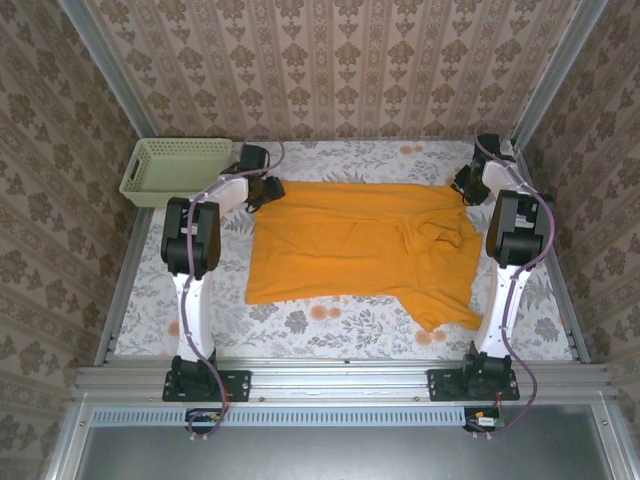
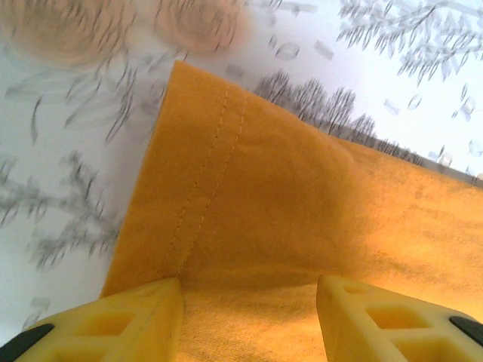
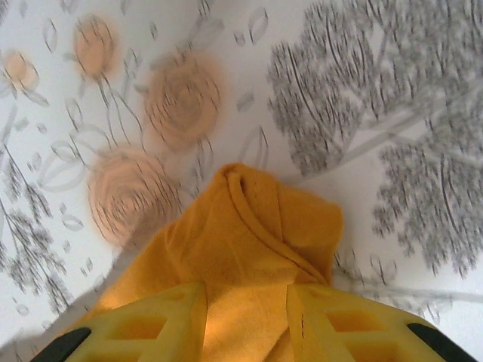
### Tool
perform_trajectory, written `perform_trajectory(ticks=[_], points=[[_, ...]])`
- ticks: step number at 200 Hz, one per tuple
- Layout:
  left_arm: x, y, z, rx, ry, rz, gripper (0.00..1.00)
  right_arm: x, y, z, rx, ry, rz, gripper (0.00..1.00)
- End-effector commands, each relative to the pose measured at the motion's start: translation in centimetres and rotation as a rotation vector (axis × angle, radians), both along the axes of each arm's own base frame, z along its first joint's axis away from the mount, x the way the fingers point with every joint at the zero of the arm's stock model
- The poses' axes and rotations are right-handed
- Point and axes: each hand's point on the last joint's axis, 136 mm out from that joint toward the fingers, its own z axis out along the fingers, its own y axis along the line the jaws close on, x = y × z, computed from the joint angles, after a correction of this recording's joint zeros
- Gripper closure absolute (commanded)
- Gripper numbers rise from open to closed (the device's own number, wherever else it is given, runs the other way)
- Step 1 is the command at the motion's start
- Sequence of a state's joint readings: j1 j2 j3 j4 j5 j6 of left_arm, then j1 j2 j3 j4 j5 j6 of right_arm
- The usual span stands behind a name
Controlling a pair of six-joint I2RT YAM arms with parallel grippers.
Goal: Fold the inside-out t-shirt
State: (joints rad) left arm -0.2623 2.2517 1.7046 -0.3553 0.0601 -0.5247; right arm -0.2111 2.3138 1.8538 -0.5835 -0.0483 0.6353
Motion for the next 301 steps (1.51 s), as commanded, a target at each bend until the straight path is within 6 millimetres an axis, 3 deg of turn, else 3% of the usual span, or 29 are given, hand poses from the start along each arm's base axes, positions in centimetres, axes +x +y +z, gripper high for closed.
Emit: perform_trajectory(ticks=[1,21,36,68,88,126,158,180,211,249,301], points=[[1.0,0.0,0.9,0.038,0.025,-0.047,0.48,0.4,-0.3,1.4,0.009,-0.002,0.012,0.63],[0.8,1.0,3.8,0.082,0.041,-0.027,0.39,0.3,-0.5,3.8,-0.022,-0.039,0.032,0.60],[-0.5,1.8,6.2,0.076,0.031,-0.007,0.34,-0.6,-0.2,5.8,-0.036,-0.076,0.044,0.57],[-6.8,2.9,9.7,0.123,0.026,0.023,0.28,-5.2,2.3,8.0,-0.049,-0.130,0.071,0.50],[-12.2,3.7,9.1,0.144,0.041,0.052,0.27,-9.6,4.4,7.8,-0.055,-0.120,0.093,0.43],[-22.6,5.6,5.6,0.218,0.085,0.068,0.27,-17.3,8.4,6.6,-0.066,-0.094,0.164,0.34],[-28.2,6.5,2.3,0.210,0.157,0.064,0.28,-23.1,9.2,5.9,-0.114,-0.056,0.187,0.29],[-29.6,6.7,0.7,0.165,0.166,0.088,0.32,-25.9,9.2,5.3,-0.110,-0.047,0.178,0.29],[-29.9,3.9,-1.1,0.072,0.176,0.026,0.39,-29.0,8.5,4.5,-0.132,-0.003,0.125,0.28],[-29.9,3.1,-3.0,0.067,0.224,0.014,0.57,-31.7,7.2,3.8,-0.111,0.041,-0.002,0.22],[-28.3,3.9,-2.9,0.100,0.201,0.019,0.84,-35.0,6.3,2.2,-0.092,0.110,-0.129,0.19]])
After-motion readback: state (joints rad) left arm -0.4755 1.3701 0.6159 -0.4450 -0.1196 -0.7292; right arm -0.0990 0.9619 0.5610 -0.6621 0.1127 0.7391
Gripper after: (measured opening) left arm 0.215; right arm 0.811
